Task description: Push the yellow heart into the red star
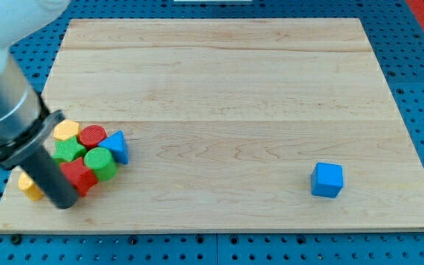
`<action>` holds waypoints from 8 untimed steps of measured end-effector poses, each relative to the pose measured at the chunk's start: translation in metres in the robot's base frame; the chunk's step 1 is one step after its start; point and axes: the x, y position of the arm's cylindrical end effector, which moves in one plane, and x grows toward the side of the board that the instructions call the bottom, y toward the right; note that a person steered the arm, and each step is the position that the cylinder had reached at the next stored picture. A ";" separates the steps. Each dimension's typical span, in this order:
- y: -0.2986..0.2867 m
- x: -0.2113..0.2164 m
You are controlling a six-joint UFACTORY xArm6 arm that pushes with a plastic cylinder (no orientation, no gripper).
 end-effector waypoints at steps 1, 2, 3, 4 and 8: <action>0.027 -0.003; 0.026 0.042; -0.093 0.041; -0.115 0.028; 0.023 -0.051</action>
